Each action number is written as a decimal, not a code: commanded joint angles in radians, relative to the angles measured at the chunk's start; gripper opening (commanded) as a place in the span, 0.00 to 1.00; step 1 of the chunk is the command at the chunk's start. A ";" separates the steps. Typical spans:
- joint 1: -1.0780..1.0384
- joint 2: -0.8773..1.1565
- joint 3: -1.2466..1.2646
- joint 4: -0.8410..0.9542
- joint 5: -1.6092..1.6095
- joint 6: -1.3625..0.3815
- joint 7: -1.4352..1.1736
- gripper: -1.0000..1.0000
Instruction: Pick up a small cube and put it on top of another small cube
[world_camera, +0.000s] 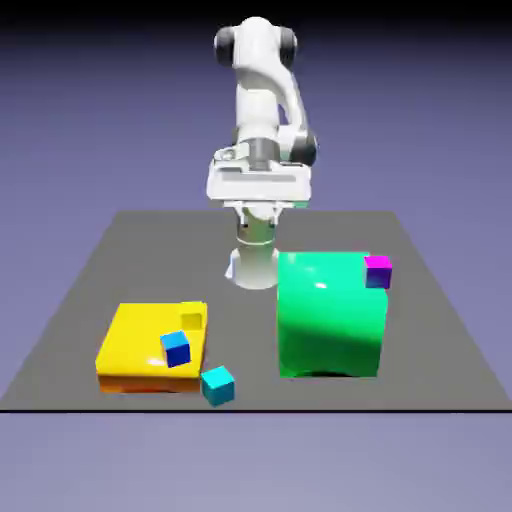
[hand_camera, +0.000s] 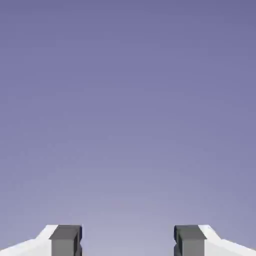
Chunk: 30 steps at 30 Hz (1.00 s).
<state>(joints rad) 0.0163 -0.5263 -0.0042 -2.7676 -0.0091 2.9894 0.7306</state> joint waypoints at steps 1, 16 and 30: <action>0.004 0.036 -0.003 0.035 -0.008 -0.040 -0.009 0.50; 0.057 0.580 -0.055 0.562 -0.120 -0.631 -0.139 0.50; 0.106 1.087 -0.104 1.054 -0.225 -1.184 -0.260 0.50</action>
<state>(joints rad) 0.1225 0.5610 -0.1080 -1.7141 -0.2344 1.8056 0.4708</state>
